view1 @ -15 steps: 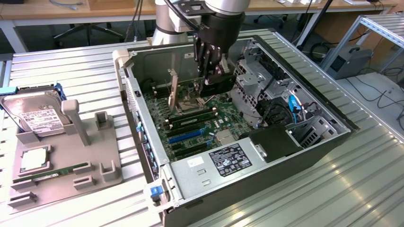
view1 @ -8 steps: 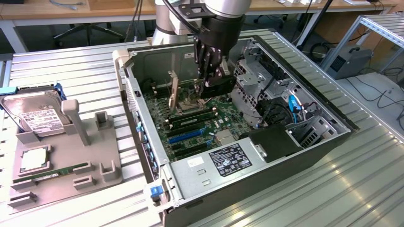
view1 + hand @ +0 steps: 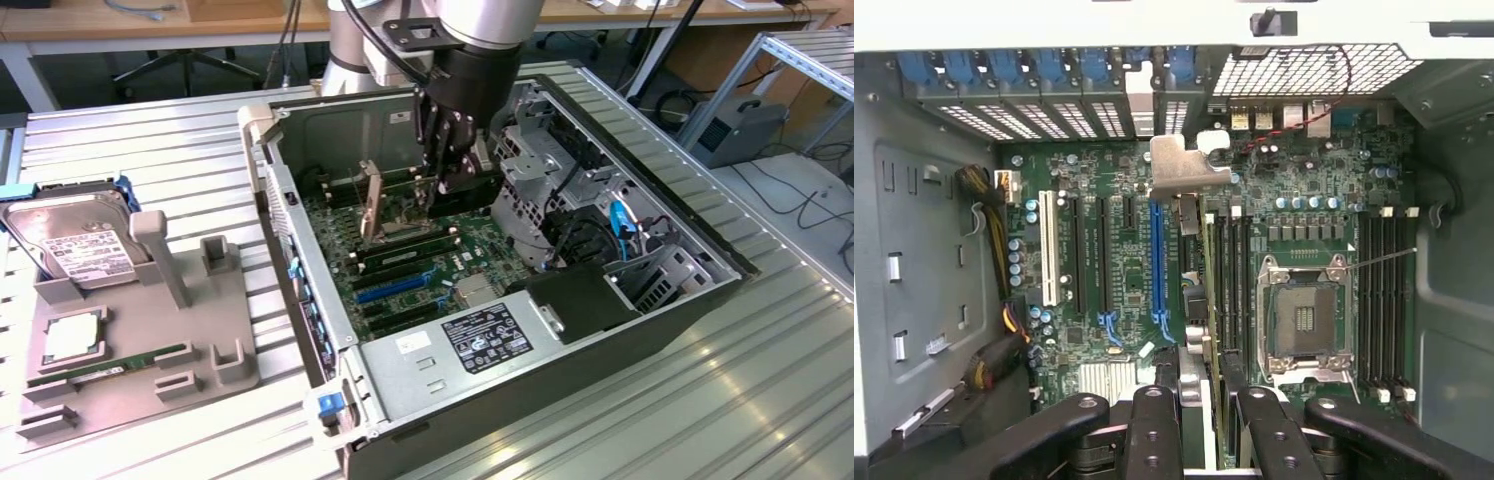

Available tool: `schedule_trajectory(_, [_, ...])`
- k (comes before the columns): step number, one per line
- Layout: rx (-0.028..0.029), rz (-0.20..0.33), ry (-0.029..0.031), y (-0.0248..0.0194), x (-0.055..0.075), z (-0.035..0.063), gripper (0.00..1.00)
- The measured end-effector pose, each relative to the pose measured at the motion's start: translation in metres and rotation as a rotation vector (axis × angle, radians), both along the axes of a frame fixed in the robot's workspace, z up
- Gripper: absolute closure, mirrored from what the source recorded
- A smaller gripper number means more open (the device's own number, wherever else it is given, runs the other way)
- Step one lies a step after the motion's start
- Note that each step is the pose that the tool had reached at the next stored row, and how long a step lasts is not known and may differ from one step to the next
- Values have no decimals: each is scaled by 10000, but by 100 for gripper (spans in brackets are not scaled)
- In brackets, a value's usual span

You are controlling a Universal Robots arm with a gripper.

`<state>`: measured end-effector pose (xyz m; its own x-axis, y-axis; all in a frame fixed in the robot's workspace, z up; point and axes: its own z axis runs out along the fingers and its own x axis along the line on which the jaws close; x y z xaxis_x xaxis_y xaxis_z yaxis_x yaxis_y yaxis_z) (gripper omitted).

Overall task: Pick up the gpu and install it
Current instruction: 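Insert the gpu into the slot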

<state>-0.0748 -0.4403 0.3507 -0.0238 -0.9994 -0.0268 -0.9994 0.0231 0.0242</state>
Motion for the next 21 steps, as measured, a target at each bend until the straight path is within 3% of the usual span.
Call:
schedule_trajectory(13, [0,0,0,-130,0,-22,72])
schedule_trajectory(21, [0,-1,0,-161,-1,-58,72])
